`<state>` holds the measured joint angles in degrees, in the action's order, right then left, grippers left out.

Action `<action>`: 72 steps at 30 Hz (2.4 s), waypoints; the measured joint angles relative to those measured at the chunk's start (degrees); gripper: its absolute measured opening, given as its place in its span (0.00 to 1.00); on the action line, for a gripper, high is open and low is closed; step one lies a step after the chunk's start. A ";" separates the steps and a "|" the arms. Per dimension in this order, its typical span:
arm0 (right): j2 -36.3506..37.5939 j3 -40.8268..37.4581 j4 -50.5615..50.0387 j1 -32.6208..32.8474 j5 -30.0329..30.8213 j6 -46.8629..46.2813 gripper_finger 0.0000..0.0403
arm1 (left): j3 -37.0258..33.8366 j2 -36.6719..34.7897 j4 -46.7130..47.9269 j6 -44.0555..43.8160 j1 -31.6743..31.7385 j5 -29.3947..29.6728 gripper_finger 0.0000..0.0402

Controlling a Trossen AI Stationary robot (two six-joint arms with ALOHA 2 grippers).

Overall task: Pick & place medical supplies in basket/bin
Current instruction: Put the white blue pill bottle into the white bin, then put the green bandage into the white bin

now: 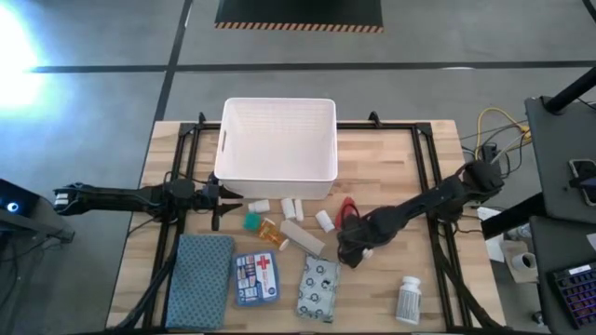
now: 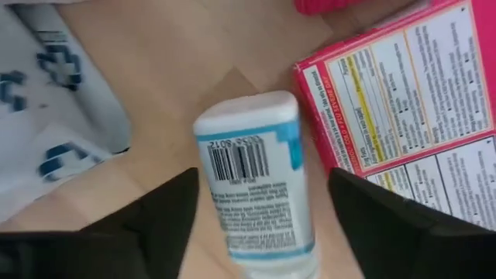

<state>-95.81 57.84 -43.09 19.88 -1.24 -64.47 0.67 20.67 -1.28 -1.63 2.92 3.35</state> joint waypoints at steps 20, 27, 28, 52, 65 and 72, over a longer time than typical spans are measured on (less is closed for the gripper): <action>21.47 12.53 0.86 -5.60 22.80 2.83 0.29 | 0.00 0.00 -0.03 -0.57 -0.02 0.00 0.25; 22.92 18.48 8.96 -21.76 27.65 17.04 0.30 | -0.07 -0.03 -2.08 -14.99 -0.02 0.11 0.25; 21.73 18.97 11.31 -24.45 24.45 19.23 0.30 | -0.07 -0.07 -2.41 -18.37 -0.01 0.11 0.25; 0.55 50.33 0.37 -33.94 20.56 41.05 0.81 | 0.11 -0.07 -5.21 -60.88 0.00 -1.42 0.25; 0.44 55.41 -22.50 -29.54 35.88 39.68 0.89 | 17.75 9.13 25.60 -57.65 -3.79 0.29 0.24; 0.47 55.23 -24.85 -29.63 35.99 36.25 0.89 | 30.99 23.89 42.77 -55.73 -5.82 1.47 0.35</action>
<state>-95.34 113.08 -67.94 -9.75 34.74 -28.22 31.66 44.56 41.50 -57.35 -2.90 4.82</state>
